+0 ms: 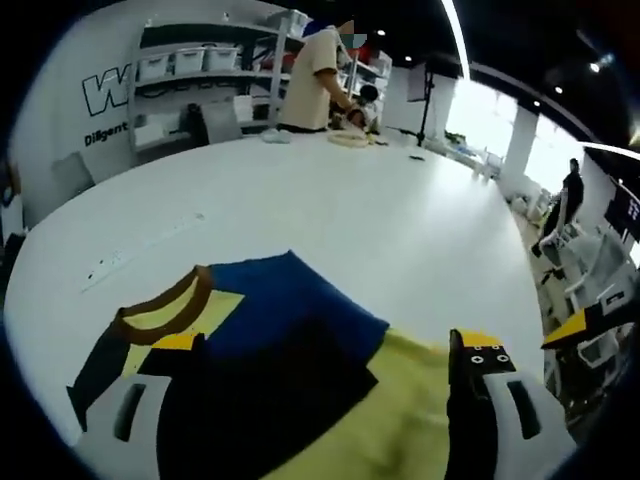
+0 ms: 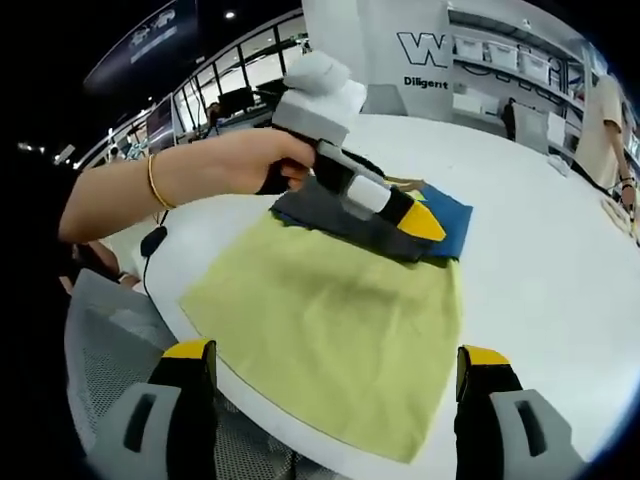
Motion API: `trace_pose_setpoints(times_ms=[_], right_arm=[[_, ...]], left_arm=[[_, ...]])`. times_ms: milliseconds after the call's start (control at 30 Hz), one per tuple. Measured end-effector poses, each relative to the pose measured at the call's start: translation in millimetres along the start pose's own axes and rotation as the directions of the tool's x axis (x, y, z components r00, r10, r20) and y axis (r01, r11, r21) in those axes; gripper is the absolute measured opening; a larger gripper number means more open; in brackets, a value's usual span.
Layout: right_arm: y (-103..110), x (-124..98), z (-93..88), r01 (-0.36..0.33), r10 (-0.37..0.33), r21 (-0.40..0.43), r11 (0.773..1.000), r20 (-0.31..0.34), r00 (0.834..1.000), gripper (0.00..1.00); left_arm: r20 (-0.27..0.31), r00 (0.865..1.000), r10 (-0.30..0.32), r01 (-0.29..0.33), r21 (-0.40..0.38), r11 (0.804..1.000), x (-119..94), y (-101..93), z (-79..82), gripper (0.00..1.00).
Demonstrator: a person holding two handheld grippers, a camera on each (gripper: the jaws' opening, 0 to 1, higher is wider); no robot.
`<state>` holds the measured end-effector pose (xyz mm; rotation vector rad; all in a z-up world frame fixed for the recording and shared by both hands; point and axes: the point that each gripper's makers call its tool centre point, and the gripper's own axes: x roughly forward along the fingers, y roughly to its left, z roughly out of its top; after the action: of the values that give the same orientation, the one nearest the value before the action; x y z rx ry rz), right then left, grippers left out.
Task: Fold the garment on the visible template until the final outline fits inside the template.
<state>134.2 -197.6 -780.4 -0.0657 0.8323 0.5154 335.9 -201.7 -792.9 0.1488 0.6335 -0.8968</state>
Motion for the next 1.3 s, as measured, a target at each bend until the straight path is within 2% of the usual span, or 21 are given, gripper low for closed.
trace_pose_setpoints(times_ms=[200,433,567,700,733,933,1300], right_arm=[[1.5,-1.3,1.7,-0.002,0.002,0.003,1.0,0.009,1.0,0.99],[2.9,-1.0,4.9,-0.007,0.007,0.001,1.0,0.016,1.0,0.99],[5.2,-0.1,6.3,-0.015,0.015,-0.004,1.0,0.016,1.0,0.99],[6.3,0.3,5.8,-0.019,0.019,-0.009,1.0,0.011,1.0,0.99],[7.0,0.4,5.0,-0.022,0.022,-0.014,1.0,0.005,1.0,0.99],[9.1,0.7,5.1,-0.029,0.029,-0.02,0.999,0.003,1.0,0.99],[10.9,1.8,7.0,-0.033,0.033,-0.03,0.999,0.004,0.999,0.99]], left_arm=[[0.014,1.0,-0.001,0.001,-0.015,1.0,-11.0,1.5,6.0,0.99],[0.004,1.0,0.025,-0.025,-0.037,0.999,-28.8,17.5,3.9,0.98],[0.019,0.999,0.042,-0.041,-0.05,0.998,-40.1,26.2,5.1,0.97],[0.018,0.997,0.071,-0.07,-0.056,0.996,-48.5,37.2,-0.2,0.96],[0.003,0.996,0.085,-0.085,-0.063,0.994,-50.4,41.7,-6.4,0.95],[0.005,0.996,0.091,-0.09,-0.11,0.99,-59.7,50.0,-14.8,0.93],[-0.011,0.988,0.156,-0.156,-0.14,0.978,-82.9,79.9,-35.3,0.92]])
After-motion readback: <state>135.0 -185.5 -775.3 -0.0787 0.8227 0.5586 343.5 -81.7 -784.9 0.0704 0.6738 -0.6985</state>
